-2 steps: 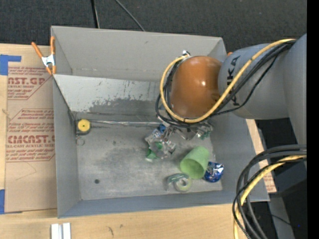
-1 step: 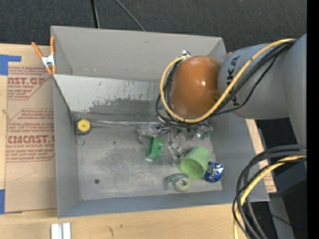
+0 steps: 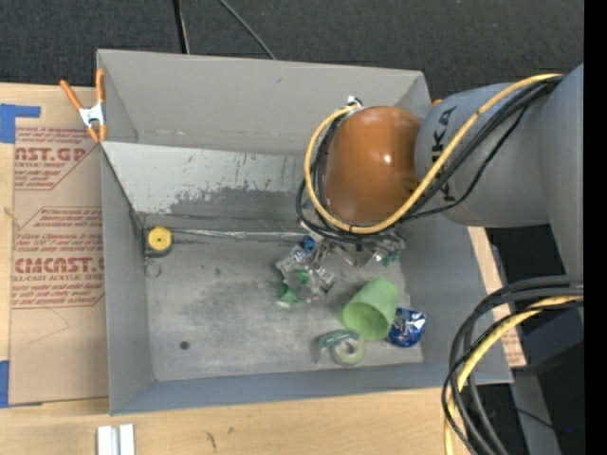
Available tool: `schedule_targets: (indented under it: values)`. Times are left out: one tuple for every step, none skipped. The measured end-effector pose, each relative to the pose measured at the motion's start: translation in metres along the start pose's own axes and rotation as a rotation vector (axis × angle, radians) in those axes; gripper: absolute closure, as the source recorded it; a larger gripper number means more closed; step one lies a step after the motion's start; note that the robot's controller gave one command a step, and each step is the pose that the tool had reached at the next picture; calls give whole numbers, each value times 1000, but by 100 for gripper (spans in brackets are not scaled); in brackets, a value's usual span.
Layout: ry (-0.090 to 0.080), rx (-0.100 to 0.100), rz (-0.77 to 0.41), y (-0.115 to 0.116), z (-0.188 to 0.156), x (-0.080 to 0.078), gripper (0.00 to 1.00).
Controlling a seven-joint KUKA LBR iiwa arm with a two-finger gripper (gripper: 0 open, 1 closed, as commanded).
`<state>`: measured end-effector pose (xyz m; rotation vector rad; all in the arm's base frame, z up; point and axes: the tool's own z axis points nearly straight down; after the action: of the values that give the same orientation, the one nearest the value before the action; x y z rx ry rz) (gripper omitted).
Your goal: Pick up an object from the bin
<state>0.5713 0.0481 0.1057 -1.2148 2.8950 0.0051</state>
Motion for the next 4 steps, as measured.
schedule_targets:
  values:
    - [0,0,0,0,0,0,0]
    - [0,0,0,0,0,0,100]
    - [0,0,0,0,0,0,0]
    - [0,0,0,0,0,0,100]
